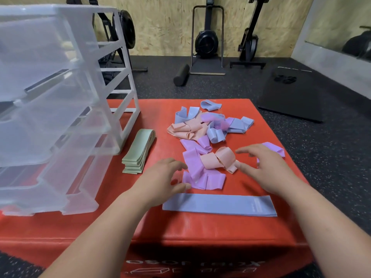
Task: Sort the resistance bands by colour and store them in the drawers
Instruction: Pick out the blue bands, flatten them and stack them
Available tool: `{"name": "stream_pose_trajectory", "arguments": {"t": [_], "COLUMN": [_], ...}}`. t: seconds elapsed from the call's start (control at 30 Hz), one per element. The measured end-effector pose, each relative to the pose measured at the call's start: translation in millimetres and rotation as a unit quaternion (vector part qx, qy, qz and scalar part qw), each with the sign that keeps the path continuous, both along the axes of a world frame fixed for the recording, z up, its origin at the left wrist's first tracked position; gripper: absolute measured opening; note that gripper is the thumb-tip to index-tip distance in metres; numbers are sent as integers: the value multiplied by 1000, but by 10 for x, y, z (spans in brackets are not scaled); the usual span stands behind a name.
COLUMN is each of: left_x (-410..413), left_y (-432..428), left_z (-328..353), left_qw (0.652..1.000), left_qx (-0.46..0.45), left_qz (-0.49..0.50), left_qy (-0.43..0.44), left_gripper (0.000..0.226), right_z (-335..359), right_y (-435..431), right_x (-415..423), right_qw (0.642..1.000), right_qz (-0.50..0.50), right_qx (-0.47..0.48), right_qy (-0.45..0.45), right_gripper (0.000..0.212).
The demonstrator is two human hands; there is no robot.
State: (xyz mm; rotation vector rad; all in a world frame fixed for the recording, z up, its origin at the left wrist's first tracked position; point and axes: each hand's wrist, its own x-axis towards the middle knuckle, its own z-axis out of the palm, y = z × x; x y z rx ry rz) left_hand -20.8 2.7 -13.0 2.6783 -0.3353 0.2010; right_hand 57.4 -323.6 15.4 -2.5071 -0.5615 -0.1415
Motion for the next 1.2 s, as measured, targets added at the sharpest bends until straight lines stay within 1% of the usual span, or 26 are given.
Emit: {"name": "stream_pose_trajectory", "arguments": {"t": [0.17, 0.27, 0.33, 0.4, 0.47, 0.53, 0.63, 0.7, 0.73, 0.8, 0.87, 0.93, 1.0, 1.07, 1.1, 1.13, 1.2], "left_x": [255, 392, 460, 521, 566, 595, 619, 581, 589, 572, 529, 482, 441, 406, 387, 369, 343], "left_y": [-17, 13, 36, 46, 44, 55, 50, 61, 48, 10, -32, -89, -138, -187, -215, -244, -300], "left_z": [-55, -93, -123, -154, -168, -172, -147, -107, -92, -49, -16, 4, 22, 42, 54, 64, 76], "left_qw": [998, 995, 994, 994, 994, 994, 994, 992, 992, 991, 990, 989, 989, 989, 989, 989, 990], "left_qx": [-41, -66, -76, -82, -81, -79, -81, -91, -93, -96, -103, -110, -114, -112, -111, -111, -109], "left_qz": [44, 60, 65, 66, 66, 67, 67, 75, 77, 83, 84, 81, 74, 73, 73, 72, 70], "left_qy": [-28, -37, -37, -37, -34, -33, -35, -41, -43, -48, -54, -56, -58, -60, -60, -61, -59], "left_gripper": [50, 47, 46, 48, 47, 45, 37, 34, 33, 32, 30, 29, 29, 29, 28, 27, 27], "right_z": [-62, -203, -309, -372, -379, -320, -71, 124, 191, 268, 266, 263, 312, 363, 363, 339, 242], "right_y": [534, 770, 852, 910, 943, 943, 848, 790, 741, 652, 552, 428, 320, 201, 137, 77, -31], "right_x": [359, 559, 696, 774, 797, 811, 770, 659, 629, 568, 502, 436, 356, 301, 290, 283, 274], "right_qw": [1000, 997, 992, 989, 989, 994, 993, 976, 963, 936, 914, 895, 874, 863, 867, 879, 918], "right_qz": [-26, -46, -58, -56, -53, -62, -91, -112, -125, -141, -160, -181, -193, -198, -202, -208, -222], "right_qx": [-12, -69, -107, -130, -130, -83, 57, 160, 212, 307, 367, 401, 435, 450, 443, 420, 326], "right_qy": [-11, -1, 19, 40, 48, 31, -47, -101, -112, -95, -71, -72, -100, -117, -109, -89, -39], "right_gripper": [48, 69, 75, 75, 62, 47, 30, 17, 13, 12, 14, 15, 19, 25, 29, 34, 45]}}
